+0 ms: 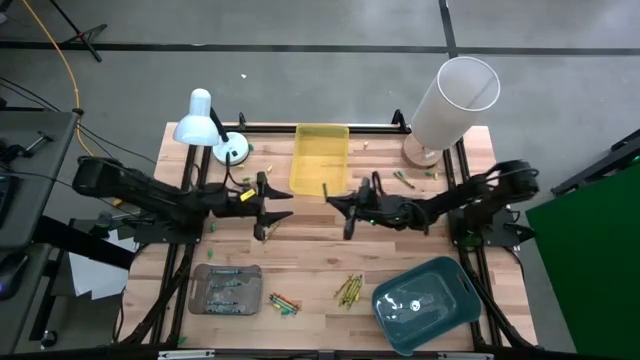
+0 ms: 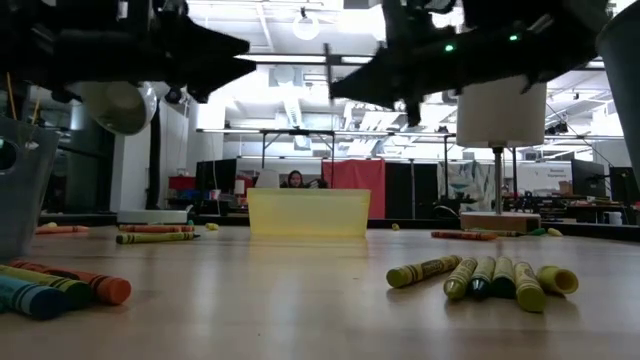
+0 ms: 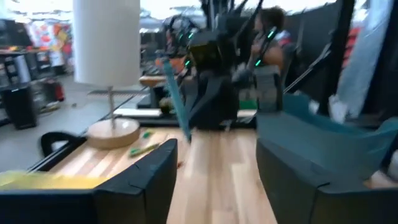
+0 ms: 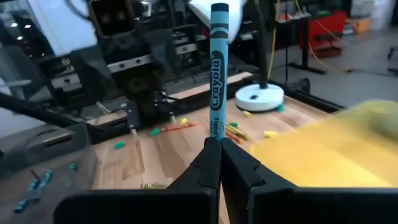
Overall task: Sort crayons
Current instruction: Put the blue crayon into the black bin
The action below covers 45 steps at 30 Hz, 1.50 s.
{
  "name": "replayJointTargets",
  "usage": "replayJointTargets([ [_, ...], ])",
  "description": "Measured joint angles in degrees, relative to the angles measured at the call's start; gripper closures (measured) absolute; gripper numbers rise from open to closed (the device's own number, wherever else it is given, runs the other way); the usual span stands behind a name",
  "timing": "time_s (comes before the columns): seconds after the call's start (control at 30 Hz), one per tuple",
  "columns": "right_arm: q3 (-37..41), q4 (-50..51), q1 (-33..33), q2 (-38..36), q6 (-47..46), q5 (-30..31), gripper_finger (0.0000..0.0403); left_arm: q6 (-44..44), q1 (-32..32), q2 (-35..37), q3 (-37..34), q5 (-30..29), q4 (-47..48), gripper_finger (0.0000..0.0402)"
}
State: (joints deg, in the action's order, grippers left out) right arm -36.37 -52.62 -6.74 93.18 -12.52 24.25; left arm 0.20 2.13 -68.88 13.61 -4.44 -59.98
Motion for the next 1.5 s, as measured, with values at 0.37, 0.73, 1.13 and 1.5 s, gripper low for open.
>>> replayJointTargets([
  [0.37,-11.93,0.05,-0.17,9.18,6.97,-7.37,0.0403,-5.72,-2.12,-8.20,0.00,2.94,-12.25,0.0173],
  [0.73,-12.84,2.60,-0.17,9.21,7.02,-7.56,0.0403,-5.26,-2.12,-8.33,0.00,4.95,-11.94,0.0174],
  [1.13,-12.84,2.53,-0.96,9.21,7.12,-11.21,0.0403,-5.25,-0.85,-9.47,2.34,5.10,-11.73,0.0174],
  [1.5,-12.86,3.31,-1.09,9.21,7.40,-10.78,0.0403,-0.88,1.60,-14.67,6.25,5.16,-11.75,0.0174],
])
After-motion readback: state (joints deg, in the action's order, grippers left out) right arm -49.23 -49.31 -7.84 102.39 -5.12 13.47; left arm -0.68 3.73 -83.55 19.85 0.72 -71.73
